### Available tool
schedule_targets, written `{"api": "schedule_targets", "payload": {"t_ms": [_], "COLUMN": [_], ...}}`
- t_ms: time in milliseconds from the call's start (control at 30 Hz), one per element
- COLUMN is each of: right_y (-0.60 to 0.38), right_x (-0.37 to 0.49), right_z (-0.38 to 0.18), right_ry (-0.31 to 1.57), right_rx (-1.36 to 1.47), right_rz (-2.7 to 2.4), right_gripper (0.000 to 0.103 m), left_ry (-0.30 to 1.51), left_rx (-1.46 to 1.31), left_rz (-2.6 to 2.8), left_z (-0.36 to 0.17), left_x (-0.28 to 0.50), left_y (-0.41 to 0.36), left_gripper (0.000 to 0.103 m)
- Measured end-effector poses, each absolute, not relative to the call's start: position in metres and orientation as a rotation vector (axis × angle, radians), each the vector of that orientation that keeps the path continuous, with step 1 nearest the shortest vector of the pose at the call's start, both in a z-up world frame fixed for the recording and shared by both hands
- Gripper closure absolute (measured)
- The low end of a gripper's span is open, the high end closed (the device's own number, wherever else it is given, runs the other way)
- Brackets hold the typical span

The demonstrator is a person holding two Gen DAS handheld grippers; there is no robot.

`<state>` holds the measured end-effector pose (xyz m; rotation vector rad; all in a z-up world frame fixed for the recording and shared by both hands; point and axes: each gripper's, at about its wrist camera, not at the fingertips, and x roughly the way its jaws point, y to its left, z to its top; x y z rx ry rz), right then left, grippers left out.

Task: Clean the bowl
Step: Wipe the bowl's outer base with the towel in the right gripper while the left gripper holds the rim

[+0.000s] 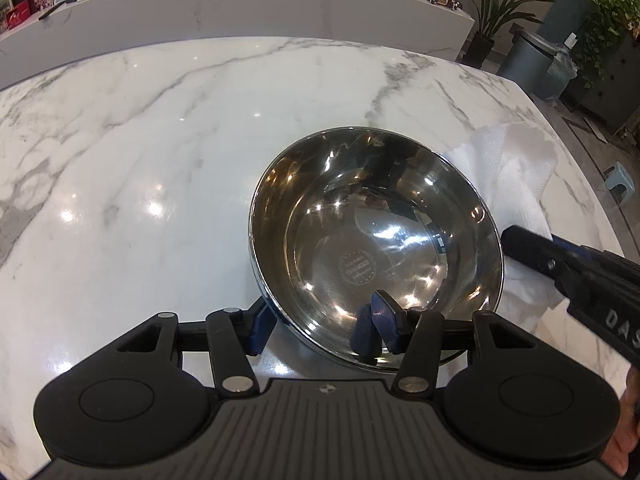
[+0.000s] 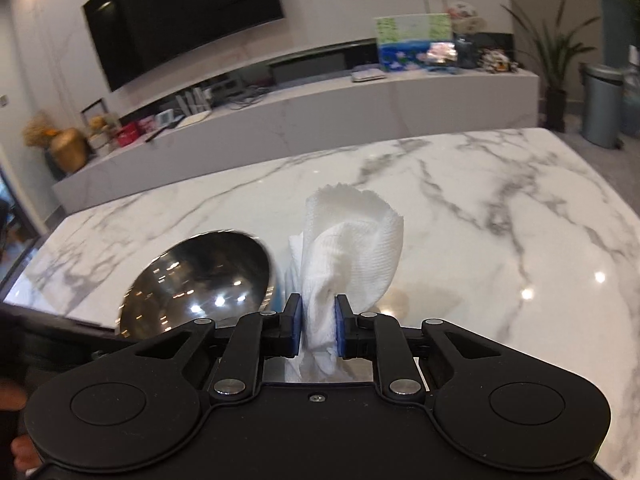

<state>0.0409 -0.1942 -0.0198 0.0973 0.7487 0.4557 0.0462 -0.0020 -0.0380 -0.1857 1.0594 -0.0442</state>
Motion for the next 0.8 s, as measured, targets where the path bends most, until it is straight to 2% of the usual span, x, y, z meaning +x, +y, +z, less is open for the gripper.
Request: {"api": "schedule_targets", "payload": {"t_ms": [367, 500, 600, 800], "right_y": [-0.176, -0.177, -0.179, -0.191], "right_x": [0.041, 0.040, 0.039, 0.035], "right_z": [-0.043, -0.041, -0.036, -0.010], "right_ry": [0.862, 0.859, 0.838, 0.748], "right_rx": [0.041, 0.046, 0.047, 0.064], "right_rz": [0.488, 0.487, 0.486, 0.519], "right_gripper": [0.088, 0.088, 0.088, 0.088], "left_ry": [1.057, 1.060, 1.076, 1.083], "left_rx": [-0.180, -0.182, -0.196, -0.202], "left_rz": [-0.045, -0.042, -0.024, -0.028], "left_z": [-0.038, -0.038, -0.039, -0.039], "left_x": [0.046, 0.046, 0.047, 0.047], "left_y": [-0.003, -0.002, 0.001, 0.004], "left_gripper": [0.053, 0.052, 0.046, 0.046]}}
